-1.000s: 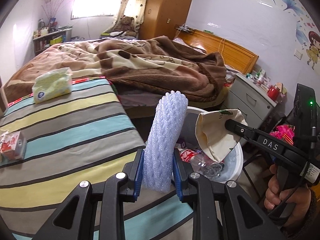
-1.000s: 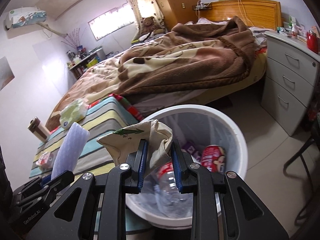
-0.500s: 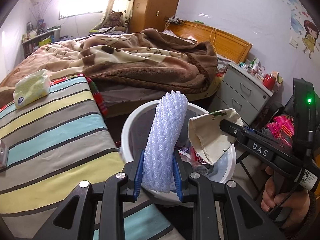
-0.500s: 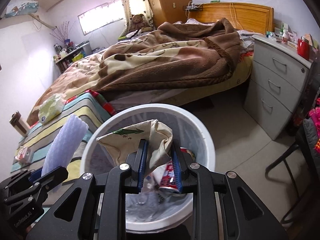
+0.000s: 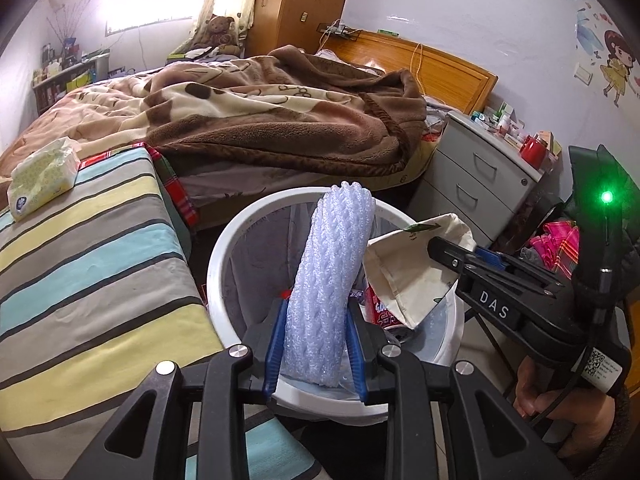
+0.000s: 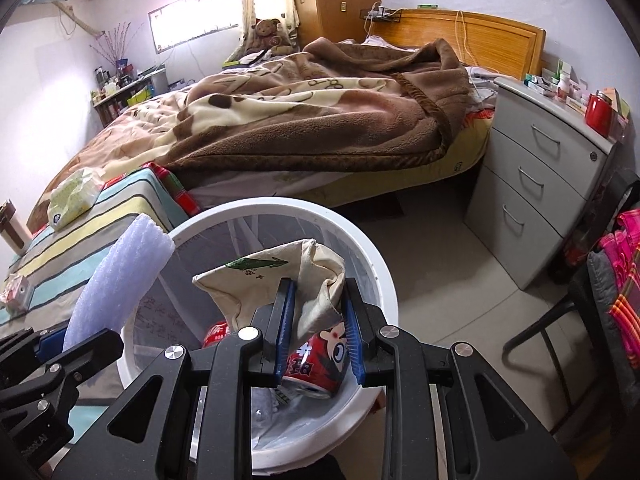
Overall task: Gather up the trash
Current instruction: 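Open both grippers to drop the cloth bag and foam sleeve into the wastebasket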
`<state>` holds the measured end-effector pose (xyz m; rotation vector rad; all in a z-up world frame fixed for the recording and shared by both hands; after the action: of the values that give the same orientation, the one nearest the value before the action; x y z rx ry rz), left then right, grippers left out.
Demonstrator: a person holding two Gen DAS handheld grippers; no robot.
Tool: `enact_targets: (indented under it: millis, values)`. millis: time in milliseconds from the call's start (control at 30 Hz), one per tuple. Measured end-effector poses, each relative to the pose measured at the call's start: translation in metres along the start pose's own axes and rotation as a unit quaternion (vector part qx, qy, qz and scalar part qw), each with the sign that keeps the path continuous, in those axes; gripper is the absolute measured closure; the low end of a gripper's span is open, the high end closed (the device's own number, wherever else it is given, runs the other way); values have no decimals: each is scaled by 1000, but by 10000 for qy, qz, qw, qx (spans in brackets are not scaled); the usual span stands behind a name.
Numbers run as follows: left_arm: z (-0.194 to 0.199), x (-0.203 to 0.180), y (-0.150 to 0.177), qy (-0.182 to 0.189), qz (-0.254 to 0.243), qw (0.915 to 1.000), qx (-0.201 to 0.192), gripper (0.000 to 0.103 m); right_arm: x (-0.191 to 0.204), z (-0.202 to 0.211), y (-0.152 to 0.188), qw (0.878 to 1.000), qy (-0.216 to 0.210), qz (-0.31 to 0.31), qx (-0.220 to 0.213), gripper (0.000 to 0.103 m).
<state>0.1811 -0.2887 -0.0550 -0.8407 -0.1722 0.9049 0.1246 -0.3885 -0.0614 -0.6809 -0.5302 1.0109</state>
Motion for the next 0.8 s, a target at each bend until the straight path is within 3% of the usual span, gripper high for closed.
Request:
enact_targets:
  millis: [133, 200, 267, 800]
  values:
    - [-1, -2, -2, 25, 1, 10000, -7, 61, 0, 0, 1, 10000, 73, 14, 2, 76]
    - [0, -2, -2, 38, 23, 10000, -19, 53, 1, 1, 0, 10000, 62, 6, -9, 59]
    - [1, 0, -2, 20, 43, 10000, -29, 49, 1, 2, 0, 10000, 32, -27, -24, 51]
    - [24, 18, 1, -131, 193, 9996, -177, 48, 19, 13, -1, 9995, -238, -29, -180, 50]
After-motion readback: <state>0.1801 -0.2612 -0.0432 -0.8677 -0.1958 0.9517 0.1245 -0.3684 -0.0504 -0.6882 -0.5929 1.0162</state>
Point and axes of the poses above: each gripper's, at about its wrist camera, not at the fingertips, and z roughly against the way its jaws point, x to its left, y to its underside, the point moved 6 cm from there along -z, roughly the way its jaws point, and after that the axes turned 4 degrees about -x, right-handed, at the moved point
